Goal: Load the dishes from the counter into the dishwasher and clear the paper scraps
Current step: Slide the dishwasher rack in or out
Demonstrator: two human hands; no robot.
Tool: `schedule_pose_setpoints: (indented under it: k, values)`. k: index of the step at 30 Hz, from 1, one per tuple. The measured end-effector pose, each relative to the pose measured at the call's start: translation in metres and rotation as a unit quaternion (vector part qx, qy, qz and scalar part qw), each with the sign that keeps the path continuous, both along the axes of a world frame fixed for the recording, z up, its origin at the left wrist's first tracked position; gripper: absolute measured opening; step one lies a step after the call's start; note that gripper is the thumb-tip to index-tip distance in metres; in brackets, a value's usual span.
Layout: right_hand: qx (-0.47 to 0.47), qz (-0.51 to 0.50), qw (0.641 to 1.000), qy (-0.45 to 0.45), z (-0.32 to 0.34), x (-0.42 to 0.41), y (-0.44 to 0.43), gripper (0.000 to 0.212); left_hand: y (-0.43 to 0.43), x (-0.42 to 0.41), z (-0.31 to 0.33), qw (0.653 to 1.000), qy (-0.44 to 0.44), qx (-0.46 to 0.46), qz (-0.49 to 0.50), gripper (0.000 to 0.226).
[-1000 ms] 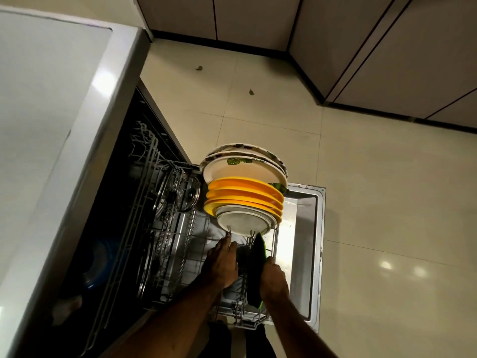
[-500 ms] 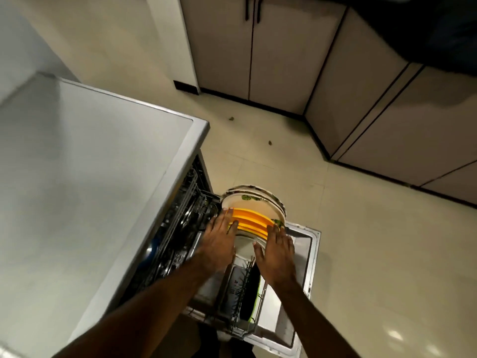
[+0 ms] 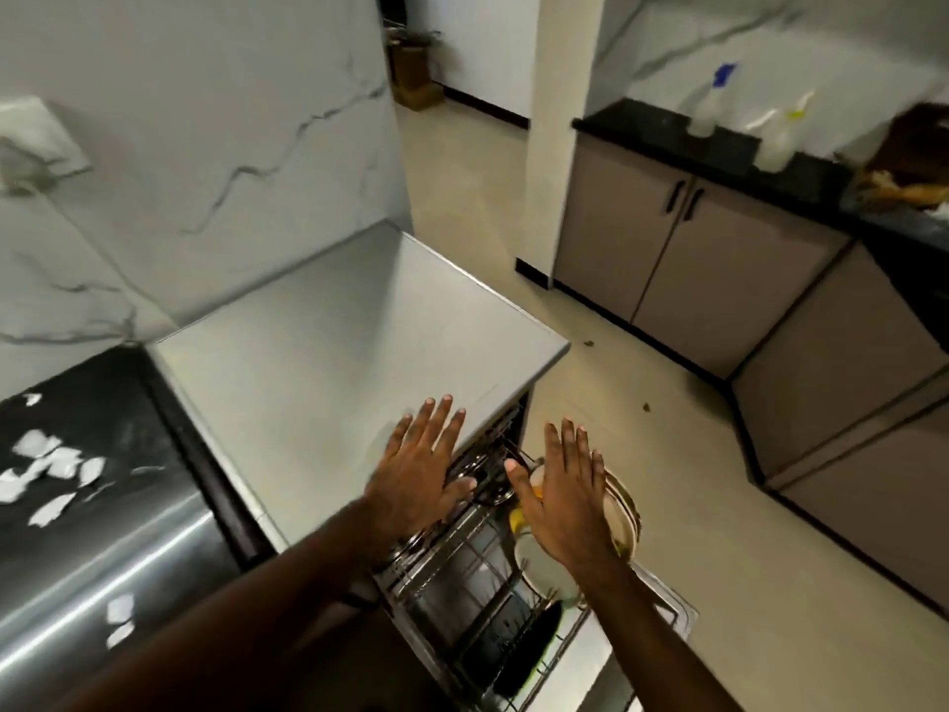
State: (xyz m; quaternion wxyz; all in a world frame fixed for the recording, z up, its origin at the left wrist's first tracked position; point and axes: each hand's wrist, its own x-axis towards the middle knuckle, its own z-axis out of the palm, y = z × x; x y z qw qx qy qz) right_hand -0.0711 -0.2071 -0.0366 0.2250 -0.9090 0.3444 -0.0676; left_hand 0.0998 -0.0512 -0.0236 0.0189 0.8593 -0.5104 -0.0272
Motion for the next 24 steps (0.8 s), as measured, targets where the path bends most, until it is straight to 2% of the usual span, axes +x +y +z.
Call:
schedule_pose_setpoints:
  k: [4,9,14,18,24]
  values:
    - [-0.012,0.084,0.996,-0.027,0.032,0.047,0.037,0.098,0.080,0.029,0.023,0.996,-0.009,-0.022,0.085,0.095]
    - [-0.019,0.189,0.981,-0.031,0.051,0.098,0.110,0.086,0.198,0.042,0.043,0.973,-0.011,-0.053,0.223,0.096]
    - [-0.008,0.289,0.957,-0.025,0.053,0.132,0.216,0.085,0.337,0.029,0.052,0.945,-0.001,-0.029,0.325,0.099]
    - [0.001,0.357,0.934,-0.025,0.055,0.148,0.312,0.088,0.449,0.001,0.055,0.908,0.021,-0.022,0.417,0.104]
    - [-0.005,0.437,0.899,-0.039,0.046,0.164,0.442,0.099,0.577,-0.054,0.058,0.853,0.048,-0.021,0.520,0.093]
